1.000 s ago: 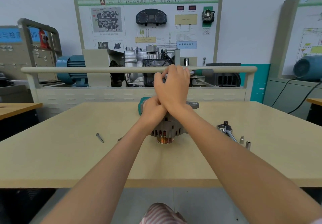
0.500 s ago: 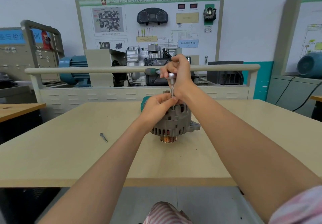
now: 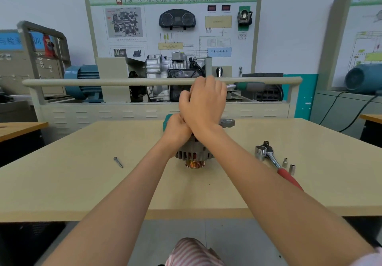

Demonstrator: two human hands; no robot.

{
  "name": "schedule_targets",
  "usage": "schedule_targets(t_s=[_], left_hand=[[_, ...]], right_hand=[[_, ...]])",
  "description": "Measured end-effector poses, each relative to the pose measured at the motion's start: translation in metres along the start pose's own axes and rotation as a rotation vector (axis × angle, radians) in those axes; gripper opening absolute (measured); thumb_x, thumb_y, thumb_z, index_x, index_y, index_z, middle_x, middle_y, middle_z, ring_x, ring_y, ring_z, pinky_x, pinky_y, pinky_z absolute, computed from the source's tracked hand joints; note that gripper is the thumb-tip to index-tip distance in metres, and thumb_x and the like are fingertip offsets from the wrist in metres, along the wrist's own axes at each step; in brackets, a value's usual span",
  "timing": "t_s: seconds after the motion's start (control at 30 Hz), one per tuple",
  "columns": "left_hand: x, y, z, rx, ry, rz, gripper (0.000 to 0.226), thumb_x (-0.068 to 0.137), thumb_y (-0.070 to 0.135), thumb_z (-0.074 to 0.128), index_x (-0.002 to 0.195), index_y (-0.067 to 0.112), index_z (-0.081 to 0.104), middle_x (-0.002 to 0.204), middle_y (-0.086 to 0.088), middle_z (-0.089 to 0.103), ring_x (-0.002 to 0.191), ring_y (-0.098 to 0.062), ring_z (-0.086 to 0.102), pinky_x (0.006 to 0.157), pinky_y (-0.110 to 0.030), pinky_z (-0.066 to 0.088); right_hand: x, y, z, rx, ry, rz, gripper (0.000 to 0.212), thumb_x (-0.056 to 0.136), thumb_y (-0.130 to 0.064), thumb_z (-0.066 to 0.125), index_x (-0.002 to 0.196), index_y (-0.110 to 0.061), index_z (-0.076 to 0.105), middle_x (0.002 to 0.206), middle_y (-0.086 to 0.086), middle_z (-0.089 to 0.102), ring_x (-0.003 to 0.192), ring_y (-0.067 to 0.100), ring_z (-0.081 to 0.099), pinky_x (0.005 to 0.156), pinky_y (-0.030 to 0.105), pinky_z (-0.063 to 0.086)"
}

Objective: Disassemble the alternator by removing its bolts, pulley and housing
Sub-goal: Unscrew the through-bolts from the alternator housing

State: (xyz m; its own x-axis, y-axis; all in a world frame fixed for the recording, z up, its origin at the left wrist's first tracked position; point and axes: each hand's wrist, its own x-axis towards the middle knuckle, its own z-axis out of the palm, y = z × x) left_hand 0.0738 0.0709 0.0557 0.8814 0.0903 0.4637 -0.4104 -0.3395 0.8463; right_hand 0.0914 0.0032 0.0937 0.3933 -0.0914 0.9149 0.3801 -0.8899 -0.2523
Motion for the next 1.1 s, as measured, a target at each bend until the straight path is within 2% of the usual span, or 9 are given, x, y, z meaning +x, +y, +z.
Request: schedule_targets(t_s=[0.23,0.3,0.4,0.57,0.7,0.8,0.9,1.0,1.1], left_hand=[[0.003,0.001,0.002,0.003,-0.058,0.006,0.022,0.09,0.01,0.052,0.074,0.023,0.057,0.067,0.008,0.061,0.066,-0.004,0.055,0.053,-0.013,0.041],[0.003,0.002,0.001,-0.005,-0.085,0.017,0.023,0.091,0.013,0.053,0.074,0.029,0.058,0.061,0.017,0.064,0.064,0.002,0.058,0.053,-0.012,0.04],[0.002,0.005,-0.001,-0.034,-0.155,0.029,0.017,0.093,0.021,0.055,0.082,0.031,0.064,0.066,0.023,0.068,0.063,0.011,0.061,0.052,-0.005,0.041],[0.001,0.009,-0.004,-0.084,-0.213,0.004,0.016,0.095,0.025,0.055,0.094,0.024,0.071,0.088,0.01,0.074,0.08,0.0,0.067,0.061,-0.008,0.045],[0.003,0.009,-0.005,-0.073,-0.233,-0.005,0.016,0.094,0.024,0.056,0.092,0.024,0.072,0.093,0.008,0.074,0.088,-0.005,0.067,0.072,-0.017,0.046],[0.003,0.006,-0.005,-0.119,-0.198,0.011,0.016,0.093,0.023,0.058,0.1,0.019,0.072,0.087,0.009,0.074,0.08,-0.002,0.068,0.063,-0.01,0.047],[0.004,0.003,-0.003,-0.065,-0.15,0.026,0.018,0.092,0.015,0.058,0.084,0.023,0.071,0.07,0.013,0.07,0.067,0.0,0.065,0.057,-0.01,0.044],[0.006,-0.002,-0.003,0.008,-0.076,0.025,0.034,0.089,0.0,0.051,0.061,0.018,0.056,0.047,0.014,0.056,0.053,0.0,0.053,0.049,-0.01,0.039],[0.007,-0.002,-0.002,0.021,-0.083,0.025,0.032,0.088,-0.001,0.05,0.062,0.017,0.054,0.044,0.015,0.055,0.045,0.008,0.05,0.045,-0.007,0.037]], right_hand=[[0.013,-0.005,-0.005,0.381,0.014,0.066,0.037,0.089,-0.023,0.046,0.054,-0.013,0.044,0.061,-0.003,0.042,0.069,0.017,0.042,0.089,0.032,0.032],[0.018,-0.004,-0.005,0.565,-0.016,0.102,0.051,0.091,-0.02,0.047,0.042,-0.017,0.035,0.042,-0.007,0.033,0.048,0.01,0.035,0.075,0.029,0.038],[0.026,-0.002,-0.004,0.876,-0.143,0.258,0.056,0.092,-0.016,0.046,0.039,-0.02,0.027,0.032,-0.012,0.024,0.035,0.009,0.022,0.048,0.02,0.026],[0.042,0.01,-0.005,1.501,-0.435,0.586,0.053,0.091,-0.016,0.036,0.039,-0.018,0.029,0.038,0.001,0.03,0.04,0.015,0.034,0.069,0.029,0.042],[0.045,0.016,-0.004,1.725,-0.498,0.669,0.06,0.09,-0.017,0.035,0.031,-0.019,0.031,0.034,0.003,0.031,0.04,0.018,0.035,0.066,0.027,0.048],[0.038,0.01,-0.004,1.564,-0.375,0.645,0.056,0.093,-0.015,0.034,0.037,-0.016,0.034,0.038,0.0,0.036,0.044,0.015,0.038,0.064,0.026,0.045],[0.022,0.001,-0.004,1.066,-0.134,0.39,0.044,0.093,-0.014,0.039,0.049,-0.015,0.036,0.048,-0.004,0.035,0.049,0.01,0.035,0.058,0.021,0.037],[0.005,0.001,-0.001,0.228,0.021,0.106,0.021,0.087,-0.023,0.044,0.07,-0.013,0.05,0.07,-0.002,0.047,0.073,0.016,0.043,0.084,0.03,0.034],[0.0,0.002,-0.001,0.115,0.045,0.132,0.02,0.084,-0.026,0.045,0.082,-0.01,0.056,0.087,0.003,0.052,0.089,0.021,0.044,0.096,0.033,0.027]])
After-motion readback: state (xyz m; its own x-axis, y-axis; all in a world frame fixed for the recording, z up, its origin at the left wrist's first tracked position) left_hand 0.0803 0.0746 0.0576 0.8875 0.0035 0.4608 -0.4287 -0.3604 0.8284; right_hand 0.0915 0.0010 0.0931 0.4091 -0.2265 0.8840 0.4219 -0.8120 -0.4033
